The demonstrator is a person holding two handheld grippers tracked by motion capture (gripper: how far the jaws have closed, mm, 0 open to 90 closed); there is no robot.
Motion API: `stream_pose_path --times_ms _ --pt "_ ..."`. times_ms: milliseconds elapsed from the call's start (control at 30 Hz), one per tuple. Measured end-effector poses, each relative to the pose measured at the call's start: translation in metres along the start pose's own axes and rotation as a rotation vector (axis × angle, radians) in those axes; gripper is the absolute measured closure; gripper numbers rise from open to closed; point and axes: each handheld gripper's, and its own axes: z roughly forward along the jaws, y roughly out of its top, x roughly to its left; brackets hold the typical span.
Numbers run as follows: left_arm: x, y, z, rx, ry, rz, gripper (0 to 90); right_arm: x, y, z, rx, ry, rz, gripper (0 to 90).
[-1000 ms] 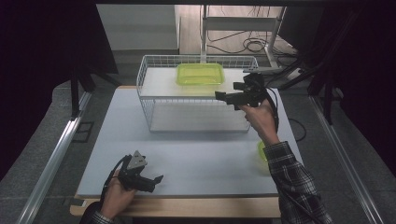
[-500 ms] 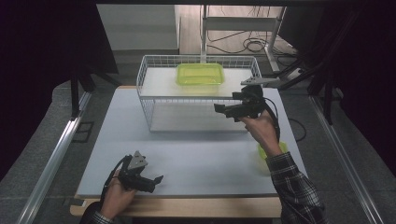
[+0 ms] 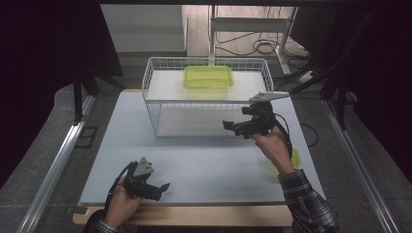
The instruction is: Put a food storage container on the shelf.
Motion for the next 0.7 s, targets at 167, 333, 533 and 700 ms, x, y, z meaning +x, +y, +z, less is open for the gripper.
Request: stream_pose_path --times_ms 167,333,533,700 --pt "0.0 0.0 0.0 0.002 -0.006 -0.003 0.0 0.004 -0.014 0.002 0.012 -0.02 -0.02 0.0" --pt "0.0 0.0 0.0 0.004 -0.008 -0.003 0.0 0.008 -0.027 0.001 0.014 -0.032 -0.035 0.0" --pt "-0.001 0.001 -0.002 -0.004 -0.006 -0.002 0.1 0.013 -0.043 0.0 0.015 -0.028 -0.042 0.0" --pt "-0.001 0.001 -0.002 0.006 -0.003 -0.003 0.2 0.016 -0.057 0.0 0.029 -0.045 -0.045 0.2"
